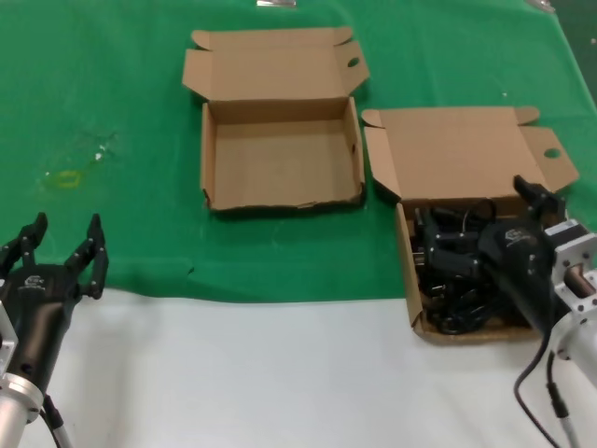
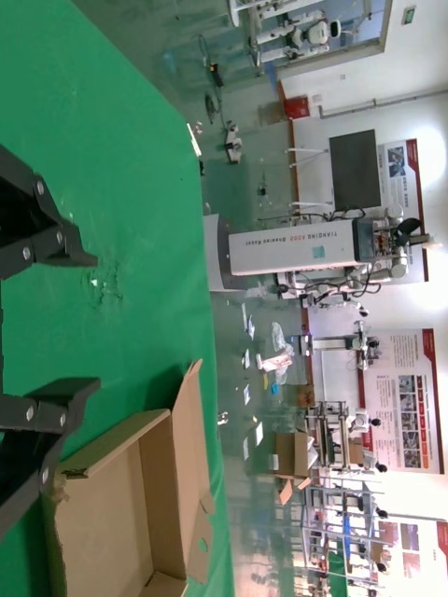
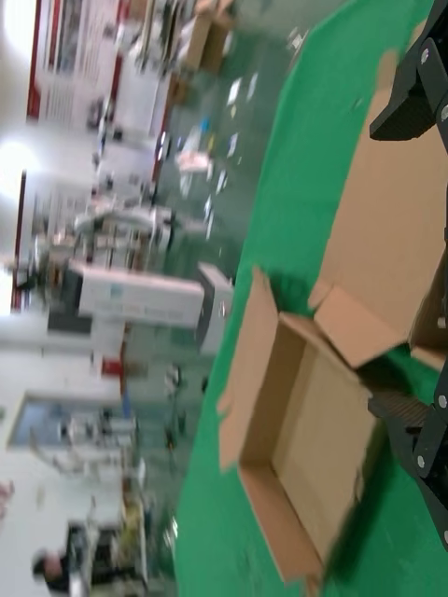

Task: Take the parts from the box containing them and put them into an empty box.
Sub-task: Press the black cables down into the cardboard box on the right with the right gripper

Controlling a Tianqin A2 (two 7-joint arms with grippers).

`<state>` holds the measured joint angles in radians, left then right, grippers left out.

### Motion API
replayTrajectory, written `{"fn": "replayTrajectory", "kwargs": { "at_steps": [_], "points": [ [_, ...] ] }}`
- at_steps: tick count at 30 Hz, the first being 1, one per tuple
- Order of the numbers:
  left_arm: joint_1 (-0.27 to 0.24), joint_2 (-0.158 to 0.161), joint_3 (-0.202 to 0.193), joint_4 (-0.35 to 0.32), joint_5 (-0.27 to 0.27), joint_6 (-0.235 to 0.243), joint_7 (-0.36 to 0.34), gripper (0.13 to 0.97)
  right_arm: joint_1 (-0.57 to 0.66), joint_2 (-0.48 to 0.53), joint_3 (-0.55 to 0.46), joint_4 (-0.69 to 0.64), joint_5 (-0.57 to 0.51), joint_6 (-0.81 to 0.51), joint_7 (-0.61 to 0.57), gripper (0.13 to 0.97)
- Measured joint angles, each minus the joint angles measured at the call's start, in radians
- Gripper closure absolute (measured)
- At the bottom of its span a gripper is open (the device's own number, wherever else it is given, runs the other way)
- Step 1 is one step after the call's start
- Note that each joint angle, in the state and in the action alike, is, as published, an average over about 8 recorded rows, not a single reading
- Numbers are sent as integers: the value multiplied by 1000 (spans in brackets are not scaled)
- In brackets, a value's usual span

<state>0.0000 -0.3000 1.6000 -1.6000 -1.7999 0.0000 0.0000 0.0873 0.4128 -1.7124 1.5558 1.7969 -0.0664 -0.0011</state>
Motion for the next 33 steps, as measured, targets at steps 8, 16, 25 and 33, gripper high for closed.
{"fn": "replayTrajectory", "kwargs": {
  "at_steps": [8,16,25,33],
  "points": [
    [0,0,0,0,0,0,0,707,40,182,-84,47,-58,-122,76,129],
    [0,0,0,0,0,0,0,841,135,378,-142,94,-137,-329,174,129],
    [0,0,0,0,0,0,0,929,344,496,-213,36,-192,-651,124,129],
    [0,0,0,0,0,0,0,948,589,487,-303,-130,-253,-940,-16,129]
  ]
}}
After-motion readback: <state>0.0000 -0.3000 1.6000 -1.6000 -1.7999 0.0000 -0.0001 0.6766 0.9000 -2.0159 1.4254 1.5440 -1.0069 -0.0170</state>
